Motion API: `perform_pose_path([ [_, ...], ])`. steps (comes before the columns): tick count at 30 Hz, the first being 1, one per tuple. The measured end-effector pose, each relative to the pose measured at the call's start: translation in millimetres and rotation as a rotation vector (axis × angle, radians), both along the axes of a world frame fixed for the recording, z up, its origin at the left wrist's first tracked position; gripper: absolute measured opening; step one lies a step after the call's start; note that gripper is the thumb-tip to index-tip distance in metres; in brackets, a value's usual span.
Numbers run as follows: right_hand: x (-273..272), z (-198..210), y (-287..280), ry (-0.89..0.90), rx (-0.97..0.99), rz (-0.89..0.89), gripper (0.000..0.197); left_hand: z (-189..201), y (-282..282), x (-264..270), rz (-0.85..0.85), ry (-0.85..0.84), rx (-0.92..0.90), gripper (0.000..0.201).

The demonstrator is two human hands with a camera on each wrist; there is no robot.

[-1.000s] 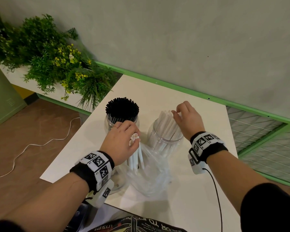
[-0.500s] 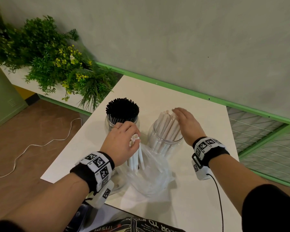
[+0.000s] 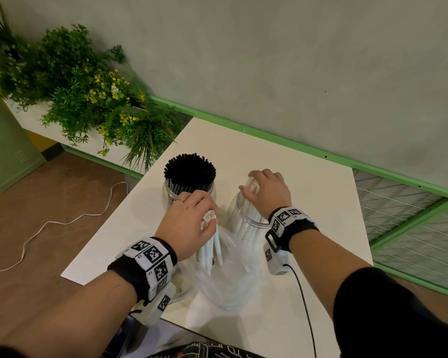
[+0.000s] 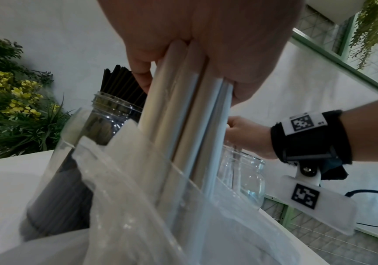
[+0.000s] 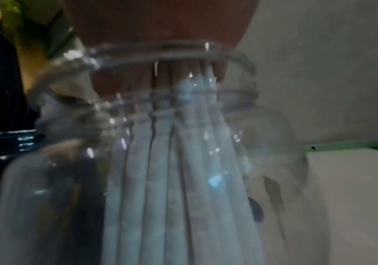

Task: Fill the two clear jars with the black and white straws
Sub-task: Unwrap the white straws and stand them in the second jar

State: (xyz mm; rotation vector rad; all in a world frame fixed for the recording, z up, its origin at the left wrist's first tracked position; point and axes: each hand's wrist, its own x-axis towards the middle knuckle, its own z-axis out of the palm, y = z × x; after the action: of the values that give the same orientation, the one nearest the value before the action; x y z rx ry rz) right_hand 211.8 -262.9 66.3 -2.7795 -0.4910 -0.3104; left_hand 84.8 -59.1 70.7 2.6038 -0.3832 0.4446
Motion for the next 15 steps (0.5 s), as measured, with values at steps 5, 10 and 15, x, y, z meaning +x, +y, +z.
perform_pose_path([
  [5, 1, -1, 1, -0.32, 0.18, 0.046, 0.034, -1, 1, 1, -0.008, -0.016, 0.006, 0.014],
  [10, 11, 3, -8, -0.329, 0.172, 0.002, 0.027, 3, 0, 0, -0.017, -0.049, 0.005, 0.014],
  [15, 11, -3, -15, -0.15, 0.171, -0.034, 0.023, 3, 0, 0, -0.011, -0.045, 0.004, 0.015],
])
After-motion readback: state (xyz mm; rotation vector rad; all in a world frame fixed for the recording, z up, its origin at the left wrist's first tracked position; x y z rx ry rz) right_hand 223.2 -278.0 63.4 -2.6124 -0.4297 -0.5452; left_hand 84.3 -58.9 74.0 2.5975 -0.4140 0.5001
